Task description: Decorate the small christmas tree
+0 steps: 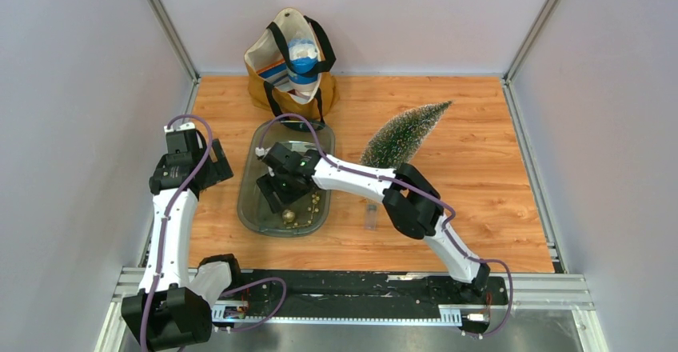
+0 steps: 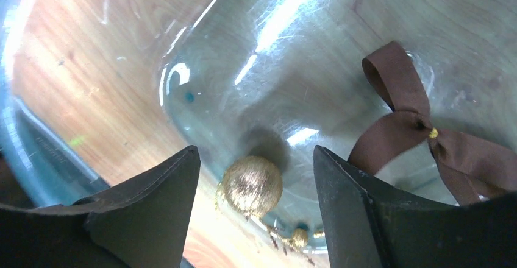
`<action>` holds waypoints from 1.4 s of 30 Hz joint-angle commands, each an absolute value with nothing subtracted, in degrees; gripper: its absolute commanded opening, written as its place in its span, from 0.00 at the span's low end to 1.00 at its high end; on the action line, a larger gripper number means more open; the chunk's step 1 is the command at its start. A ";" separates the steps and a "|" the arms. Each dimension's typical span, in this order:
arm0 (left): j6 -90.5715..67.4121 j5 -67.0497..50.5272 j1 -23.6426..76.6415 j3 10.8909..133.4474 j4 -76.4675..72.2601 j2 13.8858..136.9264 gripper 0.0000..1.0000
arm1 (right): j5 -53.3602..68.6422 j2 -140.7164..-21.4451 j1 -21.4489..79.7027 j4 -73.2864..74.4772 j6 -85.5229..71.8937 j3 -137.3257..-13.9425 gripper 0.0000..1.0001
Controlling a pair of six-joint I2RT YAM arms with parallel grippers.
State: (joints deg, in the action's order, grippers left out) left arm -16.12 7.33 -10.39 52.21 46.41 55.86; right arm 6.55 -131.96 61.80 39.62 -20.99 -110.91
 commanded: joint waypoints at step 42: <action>-14.77 4.92 -10.99 52.82 44.91 57.04 0.96 | 10.55 -131.92 62.40 44.82 -26.19 -110.83 0.67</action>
